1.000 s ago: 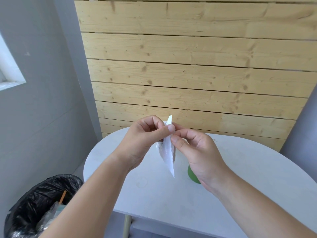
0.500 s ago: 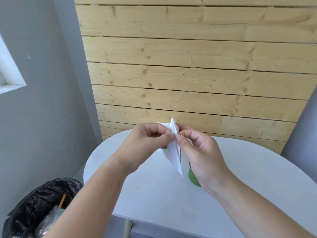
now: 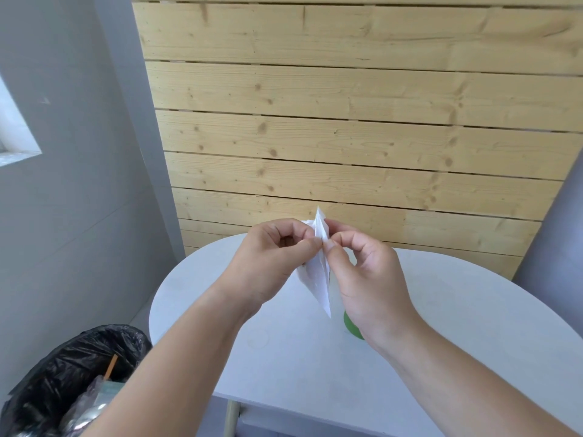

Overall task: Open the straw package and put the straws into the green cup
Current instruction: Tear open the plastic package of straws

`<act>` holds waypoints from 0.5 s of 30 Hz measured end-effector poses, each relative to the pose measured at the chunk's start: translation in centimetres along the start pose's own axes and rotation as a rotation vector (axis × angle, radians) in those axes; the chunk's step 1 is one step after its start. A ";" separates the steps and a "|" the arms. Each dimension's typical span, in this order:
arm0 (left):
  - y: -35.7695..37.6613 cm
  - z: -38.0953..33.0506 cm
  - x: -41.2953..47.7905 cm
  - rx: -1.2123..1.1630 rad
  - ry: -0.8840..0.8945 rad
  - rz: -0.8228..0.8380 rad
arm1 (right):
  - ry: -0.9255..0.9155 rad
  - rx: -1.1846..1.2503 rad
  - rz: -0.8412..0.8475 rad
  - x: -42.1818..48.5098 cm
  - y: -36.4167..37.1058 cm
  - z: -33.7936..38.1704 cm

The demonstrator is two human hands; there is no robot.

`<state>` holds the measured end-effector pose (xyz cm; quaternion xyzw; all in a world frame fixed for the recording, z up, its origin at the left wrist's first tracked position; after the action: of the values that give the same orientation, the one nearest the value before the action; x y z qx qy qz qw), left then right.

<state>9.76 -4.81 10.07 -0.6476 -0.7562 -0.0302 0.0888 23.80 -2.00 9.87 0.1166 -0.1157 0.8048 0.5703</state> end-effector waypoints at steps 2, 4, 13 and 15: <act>-0.6 -0.1 0.1 -0.014 -0.006 -0.028 | 0.018 -0.009 -0.046 0.5 -0.7 -0.4; -1.3 -0.1 0.1 -0.057 -0.018 -0.037 | 0.044 0.013 -0.073 0.9 -1.3 -0.6; -0.3 -0.2 0.0 -0.054 -0.007 0.015 | -0.042 -0.073 0.019 0.2 -0.7 1.1; -0.2 -0.2 0.0 -0.040 -0.014 0.018 | -0.058 -0.149 -0.015 0.5 -1.2 1.3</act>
<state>9.63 -4.89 10.28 -0.6561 -0.7503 -0.0398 0.0708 24.87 -1.57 11.36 0.0981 -0.1908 0.7859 0.5799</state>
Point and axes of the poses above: each hand's wrist, its own x-axis towards the middle knuckle, its own y-axis out of the palm, z = x × y, the point moved 8 cm from there along x, towards the middle knuckle, and after that the axes turned 2 degrees about z, right-handed, at the moved point
